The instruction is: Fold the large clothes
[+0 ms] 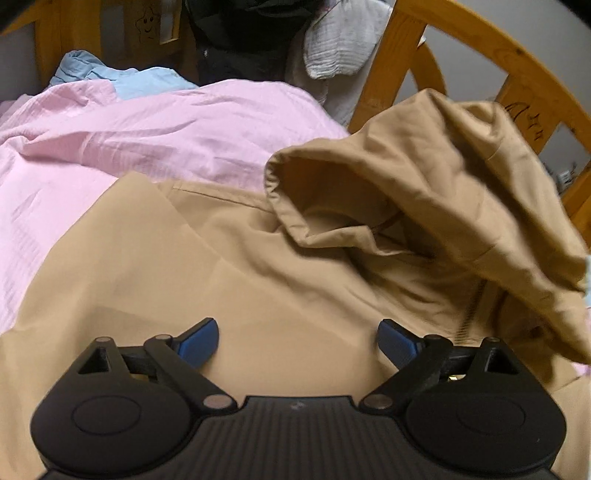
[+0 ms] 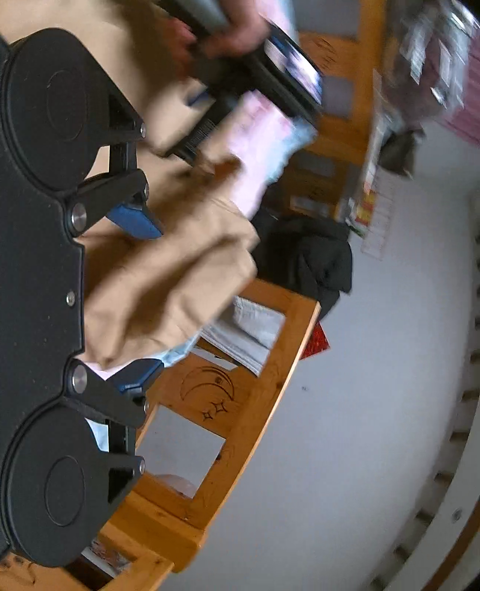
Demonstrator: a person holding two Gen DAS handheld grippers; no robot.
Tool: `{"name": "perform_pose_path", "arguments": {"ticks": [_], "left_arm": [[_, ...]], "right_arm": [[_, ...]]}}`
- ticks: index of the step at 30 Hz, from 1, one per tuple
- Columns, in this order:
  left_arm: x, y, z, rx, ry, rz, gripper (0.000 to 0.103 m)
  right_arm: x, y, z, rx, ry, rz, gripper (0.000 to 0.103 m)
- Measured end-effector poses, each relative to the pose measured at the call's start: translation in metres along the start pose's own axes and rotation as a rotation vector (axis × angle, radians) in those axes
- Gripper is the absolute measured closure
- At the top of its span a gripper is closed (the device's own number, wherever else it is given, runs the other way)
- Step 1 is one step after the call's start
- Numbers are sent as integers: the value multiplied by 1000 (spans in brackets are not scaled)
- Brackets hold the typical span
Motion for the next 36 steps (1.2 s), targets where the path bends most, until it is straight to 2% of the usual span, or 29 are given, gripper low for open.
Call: {"name": "perform_pose_path", "arguments": {"ticks": [1,4,6,9,13,15,17,18,19,21,25,27,28,31,34,36], "left_arm": [[-2,-2,-5,-23,7,-5,8],[-8,-7,-18,-74,22,2,8],[-12,-10,-28,-101,36,17,8],[-14,-12,-43,-152,58,39,8],[-10,-17,-67,-228,100,66,8],[-6,-16,-75,-253,121,89,8],[-4,-10,-82,-273,138,117,8],[-3,-6,-85,-287,146,129,8],[-2,-3,-88,-308,153,140,9],[-1,5,-92,-361,154,151,11],[3,26,-92,-468,121,154,25],[2,38,-85,-488,92,163,32],[2,45,-78,-489,62,164,37],[0,56,-52,-450,-27,111,62],[-3,58,-30,-432,-53,40,67],[-4,59,-22,-407,-30,17,67]], "right_arm": [[4,10,15,17,-4,35,16],[13,39,75,102,-58,145,12],[15,51,108,142,-110,215,5],[11,57,144,154,-189,265,7],[-5,62,171,236,-294,311,8],[-12,62,172,253,-306,324,18],[-16,62,168,231,-297,341,48],[-17,63,165,219,-290,351,55],[-16,63,162,211,-283,348,71],[-11,63,155,177,-254,332,82],[2,60,134,139,-187,280,86],[6,56,120,129,-158,248,86],[8,55,113,128,-147,234,86],[15,51,89,128,-103,190,87],[21,51,64,134,-61,177,88],[26,51,50,133,-37,169,88]]}}
Point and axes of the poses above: each gripper's, at about its wrist camera, not at the fingertips, and z roughly the way its jaws point, y to its right, x to its top, the point moved 1 cm from there along z, roughly the way its jaws point, and after that the axes turned 10 degrees about -z, right-handed, at the moved point
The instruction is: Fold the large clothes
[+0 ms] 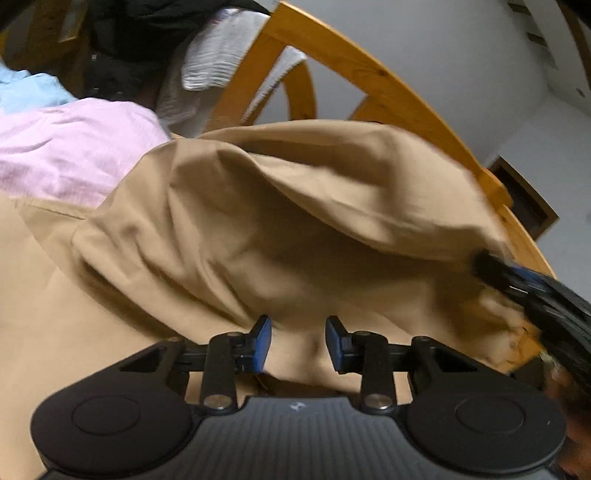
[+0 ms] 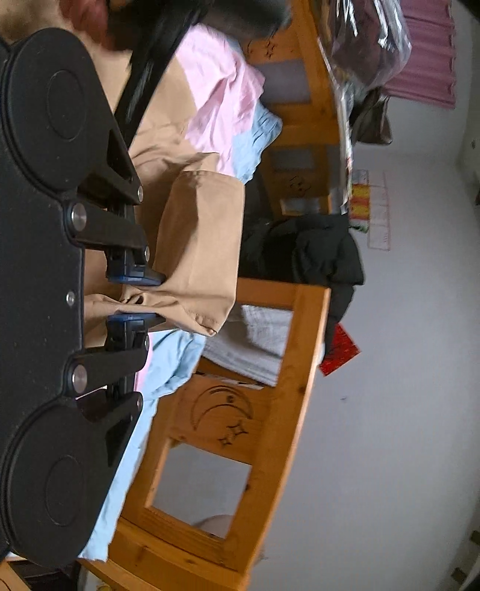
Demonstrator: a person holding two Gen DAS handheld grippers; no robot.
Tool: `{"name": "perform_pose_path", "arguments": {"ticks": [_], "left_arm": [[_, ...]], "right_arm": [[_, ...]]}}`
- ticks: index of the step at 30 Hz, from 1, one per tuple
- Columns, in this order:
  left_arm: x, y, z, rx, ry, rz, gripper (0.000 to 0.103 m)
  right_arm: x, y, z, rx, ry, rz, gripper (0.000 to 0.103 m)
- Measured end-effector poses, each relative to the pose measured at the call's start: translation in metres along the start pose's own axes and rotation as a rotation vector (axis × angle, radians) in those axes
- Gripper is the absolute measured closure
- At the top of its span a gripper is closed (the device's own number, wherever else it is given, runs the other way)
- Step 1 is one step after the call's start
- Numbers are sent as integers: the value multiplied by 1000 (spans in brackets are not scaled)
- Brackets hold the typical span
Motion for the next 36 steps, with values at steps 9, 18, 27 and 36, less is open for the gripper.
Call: {"name": "perform_pose_path", "arguments": {"ticks": [9,18,27,36], "left_arm": [[-14,-1,-1,76,91,119,42],[-43,-50,-91,8,-64,275,20],[-24,-102,-118,-62,-14,-153,16],[-24,-112,-85,8,-74,-345,90]], "right_arm": [[-11,-23,-53,55,67,-2,90],[-46,-57,-97,65,13,-122,90],[-61,-89,-118,94,-65,-177,89],[-83,-111,-134,124,-161,-159,82]]}}
Point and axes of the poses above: each gripper's, at about its wrist camera, not at the fingertips, and z roughly the way its jaws point, y to its right, x to its top, the point moved 1 cm from there along z, roughly the way its jaws point, and after that the axes turned 10 degrees about -z, right-handed, at the moved point
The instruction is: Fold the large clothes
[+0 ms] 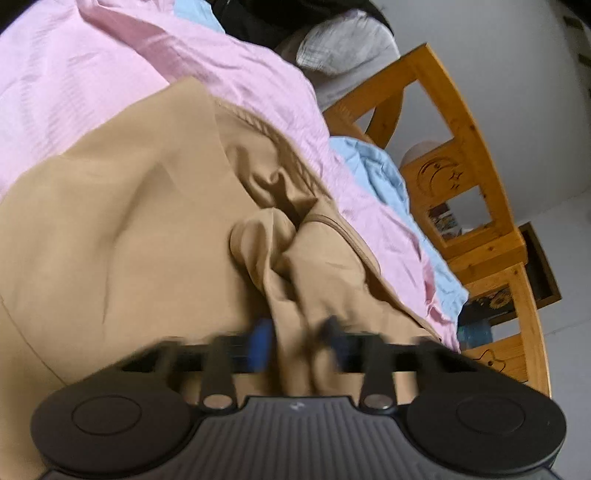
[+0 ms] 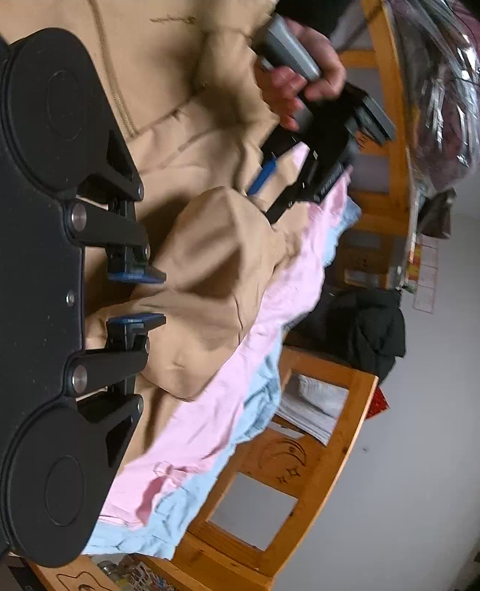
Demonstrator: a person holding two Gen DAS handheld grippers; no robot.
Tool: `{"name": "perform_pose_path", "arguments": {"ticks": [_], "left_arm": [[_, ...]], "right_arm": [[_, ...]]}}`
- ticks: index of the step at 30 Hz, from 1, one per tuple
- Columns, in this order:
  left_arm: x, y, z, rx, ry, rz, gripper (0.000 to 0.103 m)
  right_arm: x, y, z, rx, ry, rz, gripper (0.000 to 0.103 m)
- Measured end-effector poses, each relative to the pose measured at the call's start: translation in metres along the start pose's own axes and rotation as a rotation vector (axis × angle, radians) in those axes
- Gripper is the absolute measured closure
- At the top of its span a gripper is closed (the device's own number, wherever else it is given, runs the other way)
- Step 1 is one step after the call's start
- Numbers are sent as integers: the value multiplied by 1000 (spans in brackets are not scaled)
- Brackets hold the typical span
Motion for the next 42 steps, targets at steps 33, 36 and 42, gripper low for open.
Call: {"name": "perform_pose_path", "arguments": {"ticks": [33,36,42], "left_arm": [[10,30,-30,182,109,284,103],[8,44,-31,234,174,422,103],[16,25,-16,314,163,429,103]], "right_arm": [[-10,140,78,-117,-32,787,102],[19,124,64,-238,83,556,102],[-20,81,86,-240,-67,466,102]]}}
Point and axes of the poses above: each gripper's, at about its wrist camera, not at the fingertips, and z roughly the way its jaws point, y to its right, x to its top, the point moved 1 cm from there along z, roughly the way its jaws point, and after that the axes turned 10 degrees about -z, right-handed, at the moved point
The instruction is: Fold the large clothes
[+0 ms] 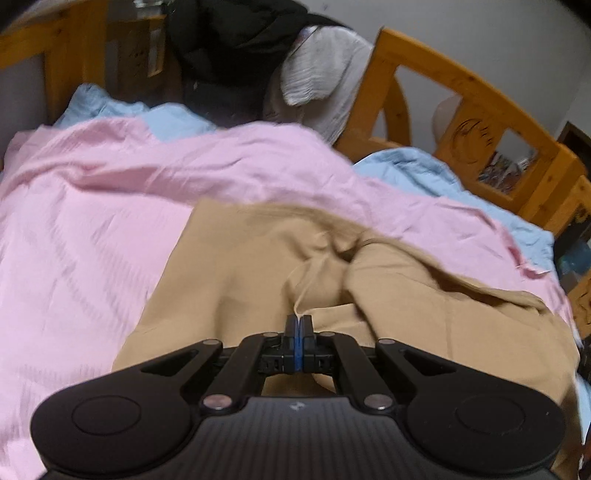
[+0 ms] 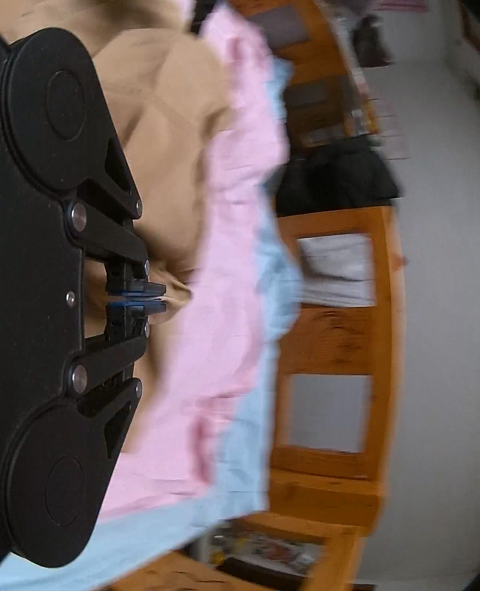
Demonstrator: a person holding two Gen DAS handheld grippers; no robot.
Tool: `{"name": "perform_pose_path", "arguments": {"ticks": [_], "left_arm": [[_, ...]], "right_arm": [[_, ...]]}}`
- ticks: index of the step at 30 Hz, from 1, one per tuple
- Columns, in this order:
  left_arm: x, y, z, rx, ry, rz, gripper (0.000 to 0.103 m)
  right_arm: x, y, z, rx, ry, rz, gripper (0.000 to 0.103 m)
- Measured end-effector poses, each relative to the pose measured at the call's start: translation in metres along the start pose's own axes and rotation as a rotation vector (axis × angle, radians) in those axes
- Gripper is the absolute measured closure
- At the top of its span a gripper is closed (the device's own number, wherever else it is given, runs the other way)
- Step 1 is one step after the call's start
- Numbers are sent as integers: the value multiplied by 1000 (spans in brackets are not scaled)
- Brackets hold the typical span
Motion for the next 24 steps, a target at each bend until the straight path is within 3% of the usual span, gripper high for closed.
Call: {"name": "perform_pose_path", "arguments": {"ticks": [3,6,7,9,11,12,14,18,21,24], "left_arm": [[2,-8,7,5,-2,-32,103],[6,-9,3,-12,-36,-43,102],[7,-8,-2,-19,-43,-39,97],[5,-7,-14,-40,-32,-16,81],[-1,-3,-31,-68,13,21,38],[-4,-1,-38,-72,38,41,33],[-10,8,-51,-97,83,89,31],[-16,36,-61,-162,141,197,31],[-19,62,-45,-117,153,271,31],[-19,71,-13,-28,98,250,38]], "right_arm": [[-34,-11,2,5,-82,11,100],[-39,-14,-12,-21,-72,8,84],[-37,-12,-16,-33,-64,15,78],[-28,-4,-27,-68,-31,20,76],[-18,-3,-35,-100,10,9,75],[-13,-3,-39,-102,25,6,73],[-4,-4,-46,-98,57,5,61],[10,-20,-49,-49,96,-10,54],[16,-42,-42,-4,112,-71,52],[23,-70,-23,25,117,-171,52]]}}
Point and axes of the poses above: each gripper's, at about its wrist camera, not at the fingertips, and z roughly the way its jaws point, y to its right, x to its top, the point moved 1 cm from there along z, roughly the way its jaws point, and after that the axes turned 10 degrees about -z, right-handed, at the moved point
